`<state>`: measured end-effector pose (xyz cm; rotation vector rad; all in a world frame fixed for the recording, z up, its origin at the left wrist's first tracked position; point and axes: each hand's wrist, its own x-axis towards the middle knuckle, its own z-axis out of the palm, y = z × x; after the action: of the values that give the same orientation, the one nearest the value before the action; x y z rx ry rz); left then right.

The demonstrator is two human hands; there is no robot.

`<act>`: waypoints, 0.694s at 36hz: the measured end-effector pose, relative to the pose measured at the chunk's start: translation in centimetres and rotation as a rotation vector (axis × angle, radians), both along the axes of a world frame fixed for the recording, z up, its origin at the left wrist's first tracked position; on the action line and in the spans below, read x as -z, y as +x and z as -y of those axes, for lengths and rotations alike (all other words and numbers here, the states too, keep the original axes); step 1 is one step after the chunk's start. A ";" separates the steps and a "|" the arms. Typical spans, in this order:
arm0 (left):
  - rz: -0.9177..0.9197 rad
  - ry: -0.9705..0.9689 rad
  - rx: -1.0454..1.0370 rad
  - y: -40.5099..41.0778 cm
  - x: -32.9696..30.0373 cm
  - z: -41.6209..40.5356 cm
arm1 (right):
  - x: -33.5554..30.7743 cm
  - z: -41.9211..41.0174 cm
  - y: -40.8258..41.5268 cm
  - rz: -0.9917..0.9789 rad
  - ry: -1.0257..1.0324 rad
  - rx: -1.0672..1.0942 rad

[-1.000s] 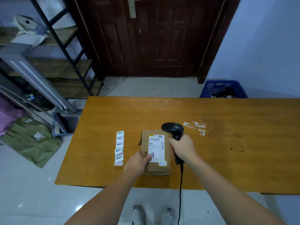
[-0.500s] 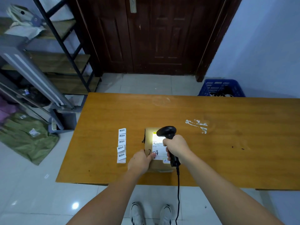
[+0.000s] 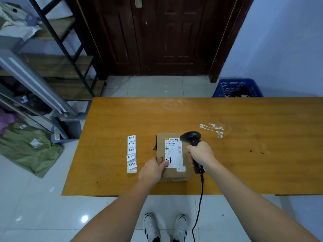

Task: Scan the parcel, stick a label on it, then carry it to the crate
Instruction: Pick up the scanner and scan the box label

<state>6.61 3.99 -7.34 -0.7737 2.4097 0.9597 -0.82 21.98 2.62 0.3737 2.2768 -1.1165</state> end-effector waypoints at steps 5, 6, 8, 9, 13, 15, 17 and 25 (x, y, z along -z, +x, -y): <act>0.003 0.001 -0.004 0.0 0.2 0.0 | 2.9 -3.9 0.0 -0.030 0.110 0.048; 0.001 -0.003 -0.002 0.0 0.2 0.1 | 3.6 -4.5 0.2 -0.010 0.118 0.048; 0.003 -0.010 0.006 -0.1 0.3 0.1 | 5.1 -5.5 0.9 0.031 0.143 0.037; 0.005 -0.012 0.010 -0.1 0.3 0.1 | 5.8 -5.9 1.2 0.045 0.156 0.031; 0.005 -0.018 0.018 -0.1 0.3 0.1 | 8.9 -7.4 1.8 0.110 0.188 0.050; 0.011 -0.023 0.021 -0.2 0.1 0.0 | 10.3 -8.0 1.8 0.132 0.216 0.029; 0.017 -0.030 0.024 -0.2 0.0 -0.1 | 11.5 -8.4 1.6 0.145 0.245 0.000; 0.034 -0.054 0.027 -0.1 -0.1 -0.4 | 13.3 -8.9 1.0 0.140 0.312 -0.044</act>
<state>6.53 4.38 -7.28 -0.7687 2.4198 0.8673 0.21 30.88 -10.64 0.5038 2.3221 -0.6895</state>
